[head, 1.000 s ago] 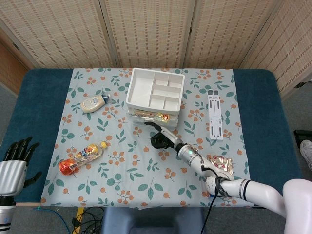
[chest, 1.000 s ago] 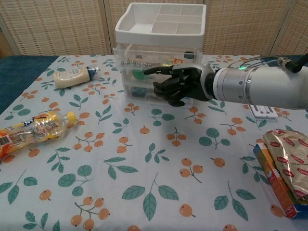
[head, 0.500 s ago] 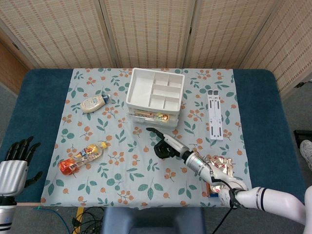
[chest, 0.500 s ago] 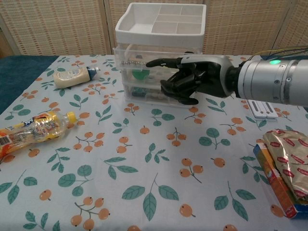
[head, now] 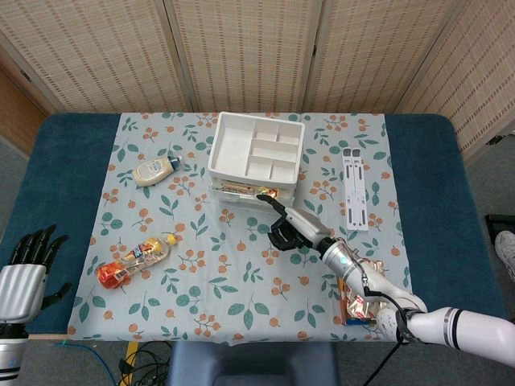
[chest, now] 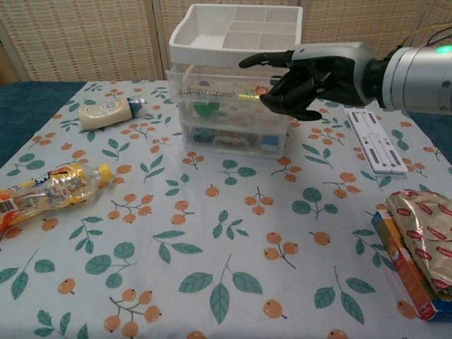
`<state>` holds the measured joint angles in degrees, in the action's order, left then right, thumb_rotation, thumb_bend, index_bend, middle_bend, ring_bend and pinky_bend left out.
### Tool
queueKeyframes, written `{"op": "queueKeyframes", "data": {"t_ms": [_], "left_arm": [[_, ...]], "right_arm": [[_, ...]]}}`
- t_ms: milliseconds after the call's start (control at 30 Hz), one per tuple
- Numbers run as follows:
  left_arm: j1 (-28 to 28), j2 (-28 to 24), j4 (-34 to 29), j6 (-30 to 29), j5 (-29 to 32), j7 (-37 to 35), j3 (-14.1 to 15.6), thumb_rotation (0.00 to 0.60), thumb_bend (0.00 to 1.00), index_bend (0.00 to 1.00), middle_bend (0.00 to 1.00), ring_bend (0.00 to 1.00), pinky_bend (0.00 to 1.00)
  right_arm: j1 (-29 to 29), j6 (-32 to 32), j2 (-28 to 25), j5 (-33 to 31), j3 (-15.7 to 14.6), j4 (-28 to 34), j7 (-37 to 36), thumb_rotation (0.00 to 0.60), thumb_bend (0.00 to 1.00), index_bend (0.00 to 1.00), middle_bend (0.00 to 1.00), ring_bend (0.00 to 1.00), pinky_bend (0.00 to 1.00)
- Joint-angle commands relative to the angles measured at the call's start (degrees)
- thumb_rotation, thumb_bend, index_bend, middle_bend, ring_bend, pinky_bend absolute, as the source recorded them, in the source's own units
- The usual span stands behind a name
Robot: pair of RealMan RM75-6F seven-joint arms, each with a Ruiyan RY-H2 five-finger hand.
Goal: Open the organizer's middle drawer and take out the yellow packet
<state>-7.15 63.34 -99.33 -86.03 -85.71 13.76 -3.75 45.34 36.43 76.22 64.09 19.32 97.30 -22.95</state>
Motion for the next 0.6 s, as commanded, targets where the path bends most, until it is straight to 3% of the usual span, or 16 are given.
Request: {"op": "queueKeyframes", "data": {"t_ms": [33,467,600], "left_arm": [[0.0,-0.1,0.0,0.0,0.1,0.0,0.0,0.600,0.17,0.16,0.07,0.08,0.09],[-0.1,-0.2,-0.2,0.1,0.2,0.2,-0.1,0.600,0.17,0.16,0.07,0.08,0.09],[-0.1,-0.2,-0.3,0.1,0.3,0.3,-0.2,0.600,0.17,0.16,0.07,0.08,0.09]], "right_arm": [[1.4,-0.7,-0.3,-3.0,-0.3,-0.8,2.0,0.600,0.56,0.00,0.81,0.83,0.86],[5.4,-1.6,0.5,-12.0,-1.9,-3.4,7.9,0.600,0.57,0.00,0.82,0.83,0.87],[5.5,-1.2,0.0,-12.2,-2.2,-2.4,8.6,0.600,0.58,0.11,0.86,0.85,0.87]]}}
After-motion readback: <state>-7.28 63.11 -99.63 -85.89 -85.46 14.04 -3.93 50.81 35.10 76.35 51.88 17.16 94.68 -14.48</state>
